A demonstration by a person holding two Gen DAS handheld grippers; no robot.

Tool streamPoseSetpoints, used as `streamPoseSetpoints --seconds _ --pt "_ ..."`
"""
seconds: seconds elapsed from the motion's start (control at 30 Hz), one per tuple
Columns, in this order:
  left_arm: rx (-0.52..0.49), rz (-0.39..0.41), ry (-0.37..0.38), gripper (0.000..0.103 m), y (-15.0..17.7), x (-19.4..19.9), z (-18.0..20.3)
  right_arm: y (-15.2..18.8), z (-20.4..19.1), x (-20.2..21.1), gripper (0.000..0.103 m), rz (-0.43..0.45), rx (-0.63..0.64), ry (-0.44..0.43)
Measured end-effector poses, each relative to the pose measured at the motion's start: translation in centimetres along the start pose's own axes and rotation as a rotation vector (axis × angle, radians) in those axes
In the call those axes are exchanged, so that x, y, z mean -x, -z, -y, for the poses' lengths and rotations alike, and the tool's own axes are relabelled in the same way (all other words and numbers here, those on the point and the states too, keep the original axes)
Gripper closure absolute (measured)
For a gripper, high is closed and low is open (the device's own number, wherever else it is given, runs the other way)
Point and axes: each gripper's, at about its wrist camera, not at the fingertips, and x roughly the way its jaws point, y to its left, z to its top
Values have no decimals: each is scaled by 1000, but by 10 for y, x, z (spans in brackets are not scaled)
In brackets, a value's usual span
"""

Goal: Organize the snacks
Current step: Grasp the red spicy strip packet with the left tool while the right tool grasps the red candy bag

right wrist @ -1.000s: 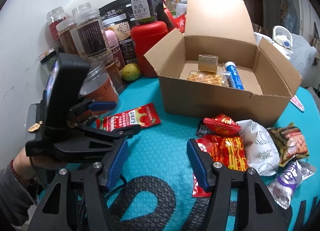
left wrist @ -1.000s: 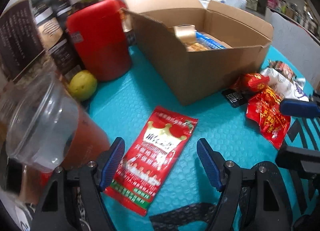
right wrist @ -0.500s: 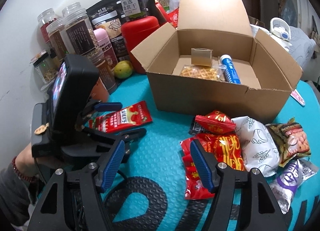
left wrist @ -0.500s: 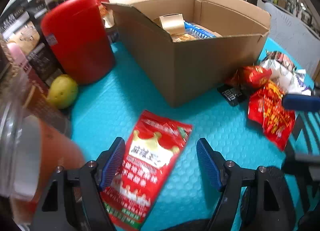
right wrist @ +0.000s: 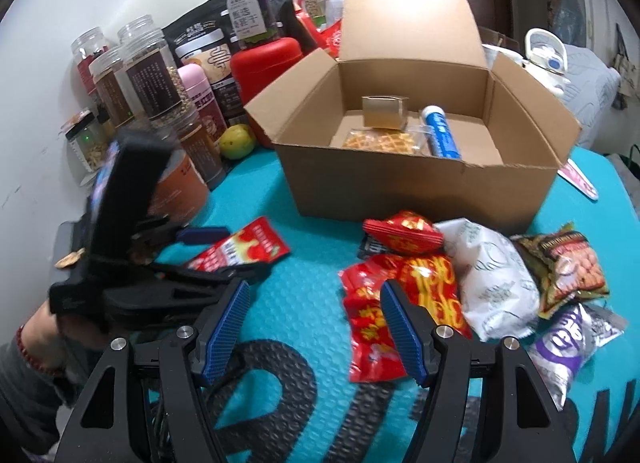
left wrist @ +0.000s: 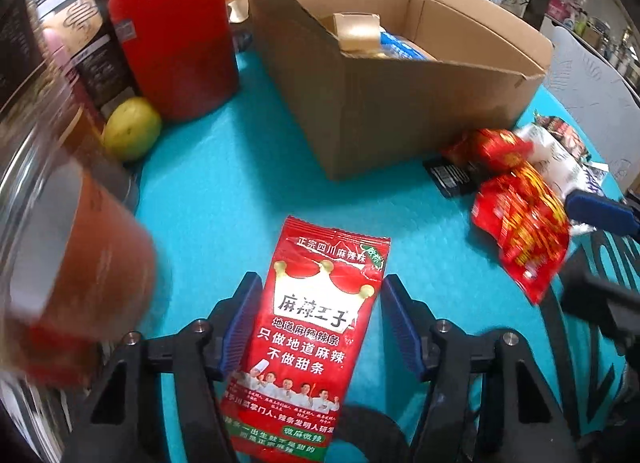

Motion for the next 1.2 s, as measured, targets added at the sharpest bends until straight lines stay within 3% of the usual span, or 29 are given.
streamPoseSetpoints --seconds 0.2,0.37,0.43,0.5,0.57,0.73,0.83,0.9,1.03,1.2 --pt "108 2 -11 41 17 13 13 14 17 11 34 -5 -18 35" --pt "110 8 -40 41 31 23 29 27 31 14 34 -25 -39 57" --pt "80 8 -73 38 33 26 34 31 34 15 34 -26 -47 62" --pt "85 -9 -84 23 38 28 36 34 38 17 34 -27 -59 67" --pt "109 -24 -78 17 42 30 32 36 40 18 34 -27 -65 62" --pt "82 -30 -57 16 55 37 32 39 37 20 34 -27 -48 66" --pt "62 10 -44 23 62 42 34 39 37 19 34 -23 -42 62" --pt "60 31 -35 53 64 47 34 37 38 17 33 -20 -48 68" --pt "66 55 -55 55 61 46 41 33 42 10 28 -16 -50 106" --pt "79 71 -21 55 52 40 48 28 50 -3 24 -33 -31 150"
